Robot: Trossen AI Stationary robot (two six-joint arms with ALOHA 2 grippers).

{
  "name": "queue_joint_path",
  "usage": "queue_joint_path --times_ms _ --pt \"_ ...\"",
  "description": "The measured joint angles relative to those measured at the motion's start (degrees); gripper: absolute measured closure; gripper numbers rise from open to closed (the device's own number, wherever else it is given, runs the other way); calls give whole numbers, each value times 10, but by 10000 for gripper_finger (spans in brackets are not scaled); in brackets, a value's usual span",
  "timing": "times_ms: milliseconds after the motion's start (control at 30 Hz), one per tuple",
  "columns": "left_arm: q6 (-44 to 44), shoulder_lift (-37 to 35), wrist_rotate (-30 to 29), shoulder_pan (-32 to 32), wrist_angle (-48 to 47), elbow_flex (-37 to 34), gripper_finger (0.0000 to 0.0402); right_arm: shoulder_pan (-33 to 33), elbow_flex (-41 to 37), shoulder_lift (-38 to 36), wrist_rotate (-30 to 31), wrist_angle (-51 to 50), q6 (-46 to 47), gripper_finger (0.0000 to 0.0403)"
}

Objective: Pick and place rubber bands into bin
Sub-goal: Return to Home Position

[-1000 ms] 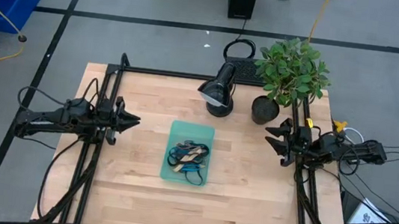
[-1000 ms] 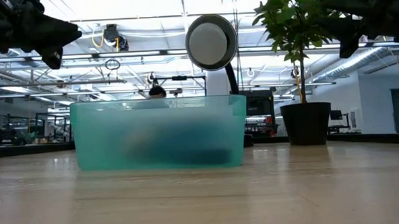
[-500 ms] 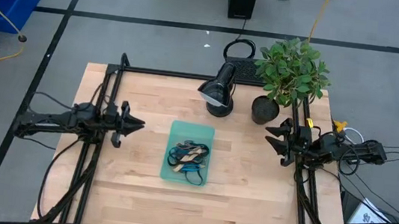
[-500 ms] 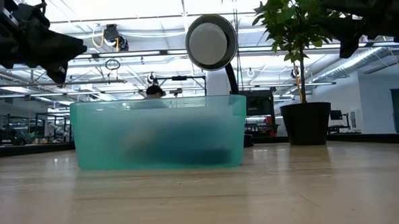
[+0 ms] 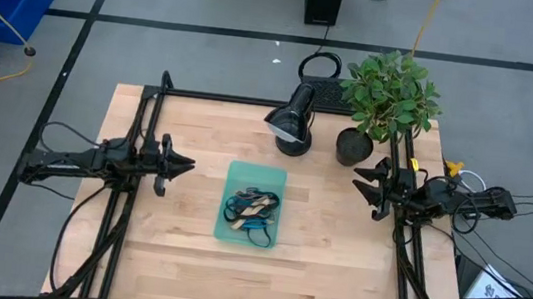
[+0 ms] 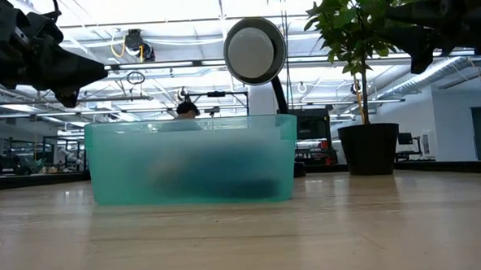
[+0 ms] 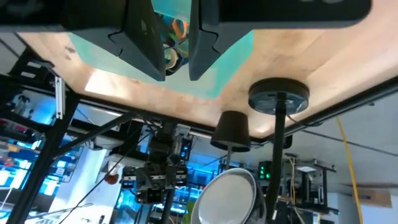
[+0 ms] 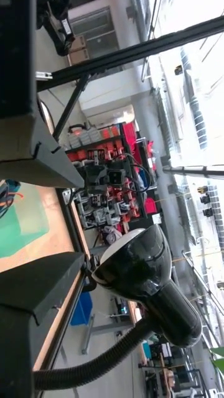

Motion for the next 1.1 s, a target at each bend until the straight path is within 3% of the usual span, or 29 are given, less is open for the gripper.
queue_joint_path --times_ms 433,1100 --pt "80 0 -1 0 0 0 325 0 0 0 -2 -92 -25 228" --pt "75 0 -1 0 0 0 325 0 0 0 -3 -94 -30 231"
